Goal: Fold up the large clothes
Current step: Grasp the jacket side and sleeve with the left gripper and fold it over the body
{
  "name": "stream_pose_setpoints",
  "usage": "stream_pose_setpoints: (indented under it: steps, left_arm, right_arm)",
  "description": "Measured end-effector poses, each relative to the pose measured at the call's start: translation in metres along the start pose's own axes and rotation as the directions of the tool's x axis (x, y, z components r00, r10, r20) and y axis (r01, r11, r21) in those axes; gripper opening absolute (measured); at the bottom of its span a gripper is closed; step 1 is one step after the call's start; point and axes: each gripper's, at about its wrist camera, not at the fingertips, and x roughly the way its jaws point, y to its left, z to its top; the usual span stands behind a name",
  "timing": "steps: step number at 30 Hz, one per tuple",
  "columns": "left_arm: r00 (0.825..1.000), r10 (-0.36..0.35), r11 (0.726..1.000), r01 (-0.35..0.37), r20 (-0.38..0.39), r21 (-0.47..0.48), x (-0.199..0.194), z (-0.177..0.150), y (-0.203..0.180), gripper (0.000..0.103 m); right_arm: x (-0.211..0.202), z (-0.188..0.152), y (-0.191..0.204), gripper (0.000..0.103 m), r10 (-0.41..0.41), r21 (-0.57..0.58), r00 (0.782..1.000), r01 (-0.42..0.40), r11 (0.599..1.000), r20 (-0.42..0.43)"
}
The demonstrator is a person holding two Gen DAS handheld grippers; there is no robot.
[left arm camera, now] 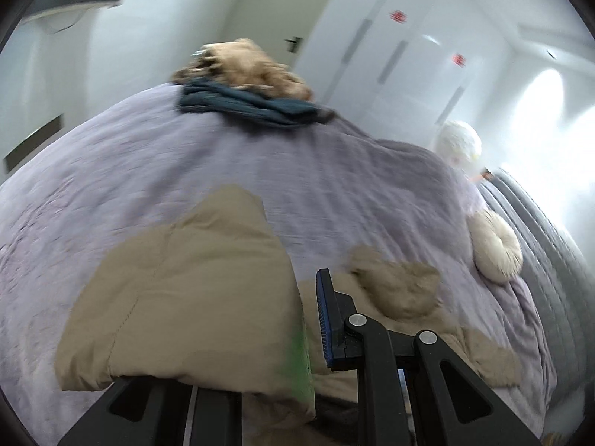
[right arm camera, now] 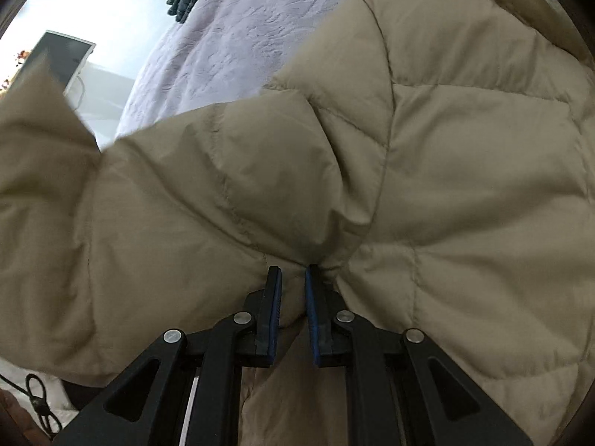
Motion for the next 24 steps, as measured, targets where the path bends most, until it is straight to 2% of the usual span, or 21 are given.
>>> stream_pose_setpoints:
  steps: [5,10,15,18,20,21,22,23,24]
  left_arm:
    - [0.997,-0.045,0.993,0.052,-0.063,0.103,0.029,-0.011,-0.072,0.02]
    - [0.984,-0.039,0.96,0.085,-0.174,0.268,0.079,-0.047,-0.16,0.02]
    - [0.957,0.057,0.932,0.05,-0.283,0.359,0.137,-0.102,-0.204,0.02]
    - [0.931,0.121,0.917,0.028,-0.345,0.398,0.163,-0.133,-0.211,0.021]
    - [0.91,0.148,0.909,0.03,-0.388,0.416,0.173,-0.148,-0.21,0.031]
    - [0.898,0.149,0.908,0.042,-0.414,0.417,0.177,-0.157,-0.209,0.054]
    - [0.898,0.146,0.908,0.045,-0.416,0.416,0.176,-0.161,-0.209,0.075]
    - [0.907,0.143,0.906,0.041,-0.397,0.42,0.173,-0.165,-0.209,0.08]
    - [0.914,0.142,0.902,0.039,-0.381,0.429,0.168,-0.167,-0.211,0.08]
  right_arm:
    - [-0.056,-0.016,-0.032,0.014,0.025,0.034,0.999,-0.026,0.999,0.03]
    - [-0.136,-0.039,-0.098,0.014,-0.09,0.093,0.99,0.08,0.992,0.113]
    - [-0.205,-0.062,-0.165,0.015,-0.261,0.161,0.944,0.231,0.96,0.202]
    - [-0.223,-0.068,-0.193,0.015,-0.291,0.189,0.936,0.255,0.948,0.197]
    - [-0.225,-0.072,-0.208,0.015,-0.29,0.207,0.938,0.251,0.946,0.188]
    - [-0.224,-0.072,-0.211,0.015,-0.285,0.212,0.941,0.245,0.946,0.184]
    - [-0.226,-0.073,-0.213,0.015,-0.28,0.214,0.943,0.239,0.947,0.183]
    - [-0.224,-0.072,-0.214,0.015,-0.273,0.216,0.944,0.233,0.948,0.182]
    - [-0.227,-0.071,-0.215,0.015,-0.266,0.215,0.946,0.226,0.95,0.183]
